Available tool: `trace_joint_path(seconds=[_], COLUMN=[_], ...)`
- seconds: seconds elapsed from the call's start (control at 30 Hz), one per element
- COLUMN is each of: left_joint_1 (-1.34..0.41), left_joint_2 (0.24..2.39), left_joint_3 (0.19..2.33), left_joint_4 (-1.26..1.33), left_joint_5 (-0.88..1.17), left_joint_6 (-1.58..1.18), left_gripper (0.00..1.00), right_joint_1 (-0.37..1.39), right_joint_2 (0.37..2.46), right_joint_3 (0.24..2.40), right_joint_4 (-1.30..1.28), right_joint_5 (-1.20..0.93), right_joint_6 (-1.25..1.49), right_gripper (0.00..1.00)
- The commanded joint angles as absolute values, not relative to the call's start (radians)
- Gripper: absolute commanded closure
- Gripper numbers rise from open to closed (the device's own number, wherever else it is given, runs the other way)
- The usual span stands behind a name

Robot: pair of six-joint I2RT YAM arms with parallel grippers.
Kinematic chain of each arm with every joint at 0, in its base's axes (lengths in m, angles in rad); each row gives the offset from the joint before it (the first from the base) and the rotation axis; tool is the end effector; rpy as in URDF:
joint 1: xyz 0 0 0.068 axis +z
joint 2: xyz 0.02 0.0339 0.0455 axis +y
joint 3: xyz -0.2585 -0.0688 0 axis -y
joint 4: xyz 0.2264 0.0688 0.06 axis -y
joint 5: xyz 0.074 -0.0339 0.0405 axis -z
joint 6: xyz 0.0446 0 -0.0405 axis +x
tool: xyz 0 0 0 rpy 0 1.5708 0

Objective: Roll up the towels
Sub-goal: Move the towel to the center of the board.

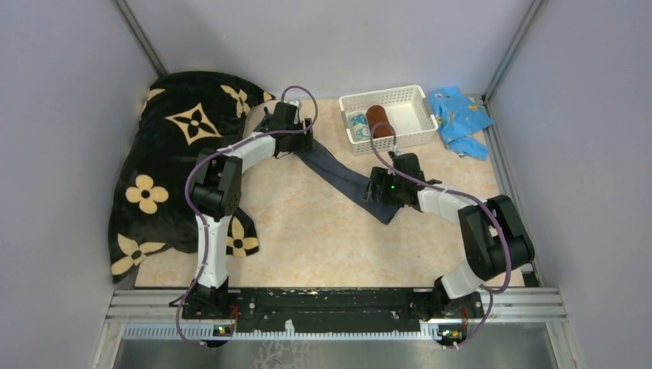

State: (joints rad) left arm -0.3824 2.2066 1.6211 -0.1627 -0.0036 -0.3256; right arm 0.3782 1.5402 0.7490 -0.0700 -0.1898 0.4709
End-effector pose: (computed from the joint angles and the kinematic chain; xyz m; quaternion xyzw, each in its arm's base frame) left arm 0.4475 -0.1798 0.1657 0.0253 0.9163 -0.1370 0.3756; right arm 0.2670 0.1151 0.1637 0.0104 0.9340 0.2234 0.2785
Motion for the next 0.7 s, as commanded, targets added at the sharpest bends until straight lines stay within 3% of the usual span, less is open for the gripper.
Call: trace_joint_path(seconds=[0.0, 0.27, 0.47, 0.67], left_joint_1=[-0.391, -0.543, -0.644, -0.644], left_joint_2=[2.238, 2.021, 1.786, 1.615], left_joint_3=[1.578, 1.248, 1.05, 1.038], left_joint_4=[-0.225, -0.121, -0.096, -0.319], left_joint_5=[0.192, 0.37, 0.303, 0.039], left_joint_6=[-0.38, -0.573, -0.646, -0.599], left_gripper=[0.26, 0.3, 0.28, 0.27], right_joint_1=[0.25, -0.007, -0.115, -0.113], right_joint_2=[1.492, 1.283, 1.16, 1.104], right_joint_3=[0.653, 0.481, 0.479, 0.516], right_joint_4=[-0.09, -0.132, -0.163, -0.132], right_joint_5=[-0.161, -0.135, -0.076, -0.2], right_joint_6=[0.559, 0.632, 0.62, 0.558], right_gripper=[0.25, 0.21, 0.2, 0.21])
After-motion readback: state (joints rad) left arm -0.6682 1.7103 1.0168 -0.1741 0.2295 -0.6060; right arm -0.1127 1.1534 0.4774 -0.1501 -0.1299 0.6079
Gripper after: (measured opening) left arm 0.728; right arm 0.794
